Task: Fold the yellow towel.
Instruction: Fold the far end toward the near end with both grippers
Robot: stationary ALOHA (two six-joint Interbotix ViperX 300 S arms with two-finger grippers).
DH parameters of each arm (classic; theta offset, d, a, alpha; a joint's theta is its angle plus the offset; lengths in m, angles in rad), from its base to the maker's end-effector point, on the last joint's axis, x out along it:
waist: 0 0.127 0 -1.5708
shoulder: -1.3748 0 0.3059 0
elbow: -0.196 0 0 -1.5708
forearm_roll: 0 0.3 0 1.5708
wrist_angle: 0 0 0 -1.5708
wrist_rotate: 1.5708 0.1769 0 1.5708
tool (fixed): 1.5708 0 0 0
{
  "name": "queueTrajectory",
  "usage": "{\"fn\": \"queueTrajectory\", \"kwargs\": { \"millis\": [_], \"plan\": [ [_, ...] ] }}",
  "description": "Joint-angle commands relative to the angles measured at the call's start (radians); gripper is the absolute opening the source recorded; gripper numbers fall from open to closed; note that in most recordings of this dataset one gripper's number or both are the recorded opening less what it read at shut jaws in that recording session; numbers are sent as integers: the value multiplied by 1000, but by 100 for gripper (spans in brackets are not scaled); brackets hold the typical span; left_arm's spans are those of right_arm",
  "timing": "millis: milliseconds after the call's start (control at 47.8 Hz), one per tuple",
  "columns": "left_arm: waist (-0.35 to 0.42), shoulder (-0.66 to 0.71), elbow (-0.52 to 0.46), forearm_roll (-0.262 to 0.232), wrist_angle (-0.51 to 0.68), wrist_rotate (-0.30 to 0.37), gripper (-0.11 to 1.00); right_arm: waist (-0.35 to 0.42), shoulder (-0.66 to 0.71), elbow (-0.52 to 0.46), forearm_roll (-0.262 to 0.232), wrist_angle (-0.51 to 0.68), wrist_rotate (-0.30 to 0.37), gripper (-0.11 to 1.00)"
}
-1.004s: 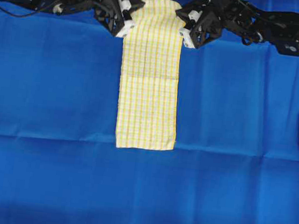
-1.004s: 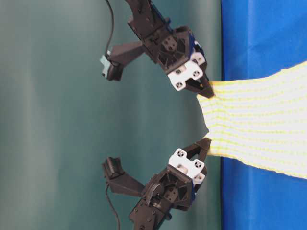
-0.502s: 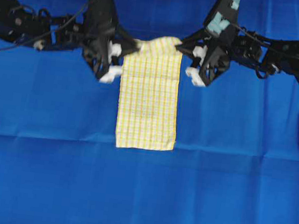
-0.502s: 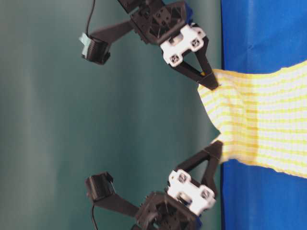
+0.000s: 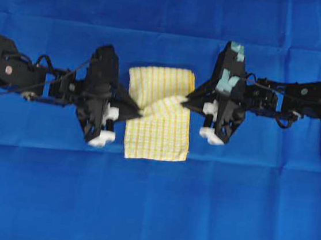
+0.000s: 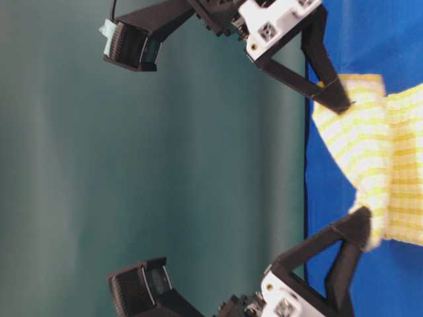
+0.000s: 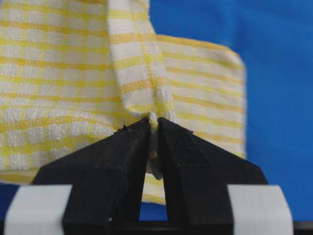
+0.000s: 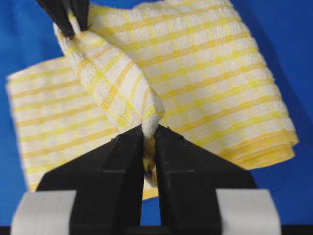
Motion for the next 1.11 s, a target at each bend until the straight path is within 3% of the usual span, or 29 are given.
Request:
{"fn": "queueTrajectory", "kwargs": {
  "millis": [0, 335, 1087],
  "plan": [
    [-40, -18, -17, -3, -5, -11, 6, 21, -23, -6, 11, -3, 2, 5],
    [-91, -15, -17, -2, -2, -46, 6, 77, -11, -17, 32, -3, 2, 5],
    [-91, 26, -25, -2, 20, -34, 6, 114, 69, -49, 41, -5, 2, 5]
  ]
}}
